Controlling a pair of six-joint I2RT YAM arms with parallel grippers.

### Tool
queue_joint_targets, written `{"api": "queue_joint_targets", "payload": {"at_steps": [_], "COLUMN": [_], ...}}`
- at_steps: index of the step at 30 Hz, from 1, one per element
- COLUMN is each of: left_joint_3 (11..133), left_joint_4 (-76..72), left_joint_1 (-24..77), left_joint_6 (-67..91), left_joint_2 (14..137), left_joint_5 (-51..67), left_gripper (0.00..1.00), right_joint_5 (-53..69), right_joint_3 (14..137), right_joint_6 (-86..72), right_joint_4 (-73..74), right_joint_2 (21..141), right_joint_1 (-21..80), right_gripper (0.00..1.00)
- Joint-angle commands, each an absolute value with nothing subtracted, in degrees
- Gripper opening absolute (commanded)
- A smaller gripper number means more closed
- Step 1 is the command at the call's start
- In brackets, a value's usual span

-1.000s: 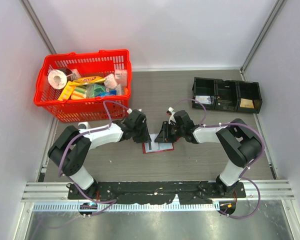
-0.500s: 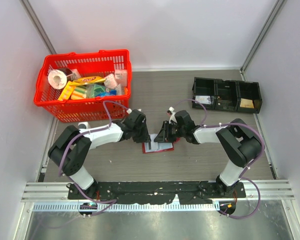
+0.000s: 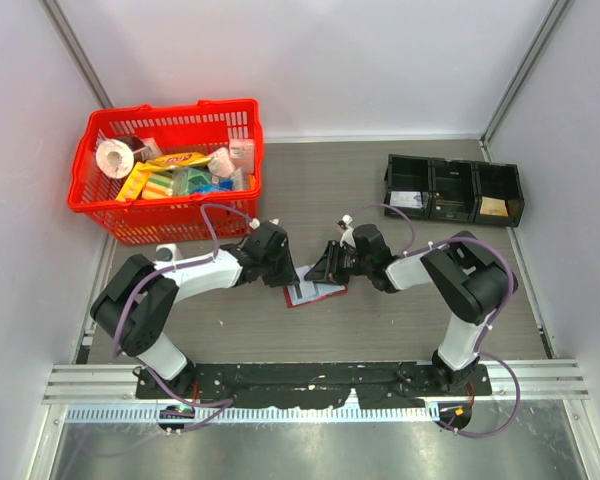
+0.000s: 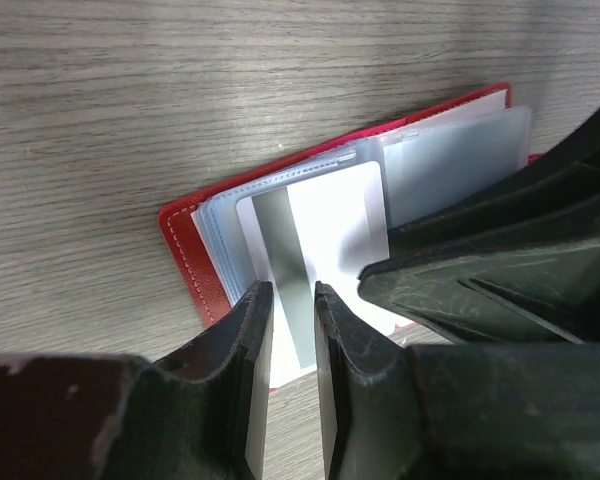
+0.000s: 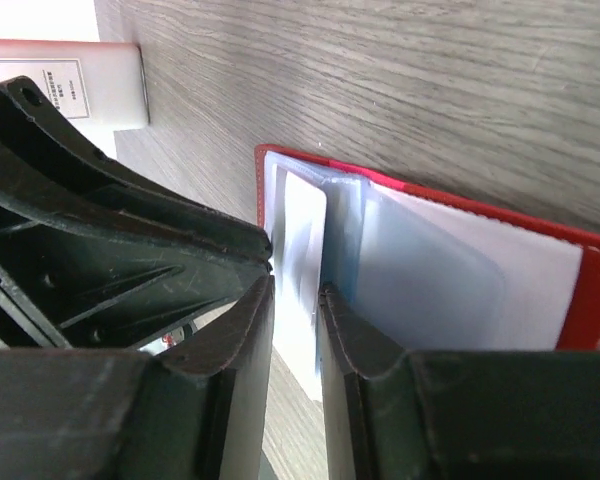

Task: Take the credit cards out of the card holder
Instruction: Remove the credit card from the card holder.

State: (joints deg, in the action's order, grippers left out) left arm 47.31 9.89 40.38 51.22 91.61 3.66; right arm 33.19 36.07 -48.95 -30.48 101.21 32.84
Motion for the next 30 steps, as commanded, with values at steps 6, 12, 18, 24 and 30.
{"api": "queue_joint_targets", "payload": {"at_steps": [6,12,18,24,30], "left_joint_3": [45.44,47.45,49.92,51.76,53.17], "left_joint_4": [10.45,18.0,21.53,23.46,27.15], "left_joint_1": [41.4,41.4,41.48,41.66,42.8], "left_joint_6": [51.86,50.28,49.57,48.43,46.85], "left_joint_2": [88.6,86.92,90.43,94.21,96.41], "left_joint_5": [1.59,-4.48,-5.8,-4.75,-7.03], "left_gripper": [0.31,0.35,0.35,0.33,0.29], "right_joint_5": [37.0,37.44,37.71,37.97,38.58], "right_joint_3": [34.9,34.19,34.1,33.66,32.61], "right_joint_6": [-53.79,-53.53,-53.35,-54.23,-54.67], "right_joint_4": [-43.24,-43.59,-43.94,-45.62,-47.1], "right_joint_2": [105.91,105.91,106.08,106.61,106.17], "right_joint_1": [34.01,34.01,34.01,34.1,33.23], "right_gripper": [0.18,0.19,0.19,0.22,0.24]}}
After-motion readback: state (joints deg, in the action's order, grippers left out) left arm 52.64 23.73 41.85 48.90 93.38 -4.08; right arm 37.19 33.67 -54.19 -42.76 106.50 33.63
